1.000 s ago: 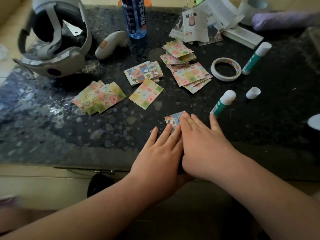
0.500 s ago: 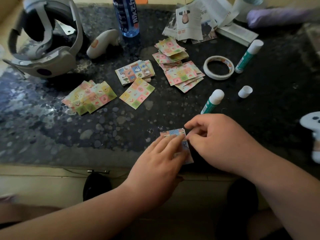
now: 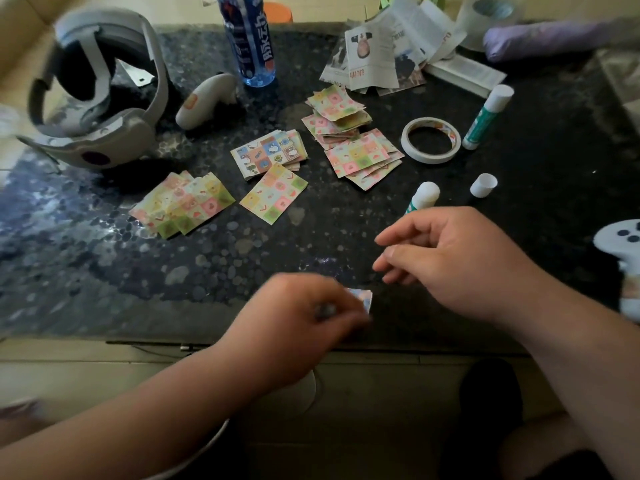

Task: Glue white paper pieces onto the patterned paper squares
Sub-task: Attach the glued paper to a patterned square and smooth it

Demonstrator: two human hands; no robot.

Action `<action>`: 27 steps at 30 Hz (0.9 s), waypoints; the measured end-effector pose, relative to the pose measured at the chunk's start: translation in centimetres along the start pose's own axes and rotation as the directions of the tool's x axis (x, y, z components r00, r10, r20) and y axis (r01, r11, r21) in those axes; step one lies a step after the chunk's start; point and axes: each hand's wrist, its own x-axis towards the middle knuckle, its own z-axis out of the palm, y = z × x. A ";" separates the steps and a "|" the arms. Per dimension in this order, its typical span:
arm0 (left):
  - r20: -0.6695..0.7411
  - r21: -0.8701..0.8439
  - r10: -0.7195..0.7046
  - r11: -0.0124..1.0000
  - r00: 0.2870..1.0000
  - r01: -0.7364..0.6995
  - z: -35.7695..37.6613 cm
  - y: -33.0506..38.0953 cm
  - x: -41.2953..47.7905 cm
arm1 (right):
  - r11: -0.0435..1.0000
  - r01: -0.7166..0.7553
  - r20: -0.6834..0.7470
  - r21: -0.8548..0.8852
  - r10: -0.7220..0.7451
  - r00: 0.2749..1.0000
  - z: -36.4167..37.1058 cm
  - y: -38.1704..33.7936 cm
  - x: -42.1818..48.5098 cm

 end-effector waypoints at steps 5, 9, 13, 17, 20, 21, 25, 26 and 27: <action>-0.009 -0.888 -0.572 0.381 0.820 0.256 -3.9 2.0 2.1 | 0.952 -0.034 -0.046 0.304 0.050 0.998 1.2 -0.3 0.4; 0.043 -0.980 -0.597 0.130 0.801 0.149 -4.0 2.2 2.1 | 0.808 -0.151 0.151 0.569 0.078 0.985 2.7 -1.2 0.5; 0.007 -0.989 -0.590 0.114 0.808 0.092 -3.9 1.9 1.9 | 0.765 -0.083 0.069 0.639 0.050 0.996 3.6 -1.9 0.5; 0.107 -0.944 -0.490 0.224 0.865 0.244 -5.0 1.8 1.4 | 0.839 -0.006 -0.036 0.543 0.031 0.999 3.4 -2.3 0.8; 0.225 -0.834 -0.373 0.404 0.900 0.376 -5.8 1.6 1.4 | 0.866 0.036 -0.015 0.499 -0.033 0.999 3.4 -2.4 0.8; 0.245 -0.793 -0.359 0.461 0.901 0.399 -6.0 1.5 1.4 | 0.876 0.038 0.005 0.480 -0.047 0.999 3.4 -2.4 0.7; 0.245 -0.691 -0.373 0.580 0.895 0.431 -6.2 1.5 1.4 | 0.885 0.048 0.029 0.462 -0.069 0.997 3.4 -2.6 0.3; 0.235 -0.683 -0.379 0.591 0.895 0.429 -6.2 1.5 1.4 | 0.881 0.054 0.016 0.471 -0.069 0.997 3.3 -2.6 0.2; 0.227 -0.685 -0.386 0.590 0.894 0.428 -6.1 1.6 1.4 | 0.876 0.059 0.000 0.479 -0.068 0.998 3.3 -2.7 0.2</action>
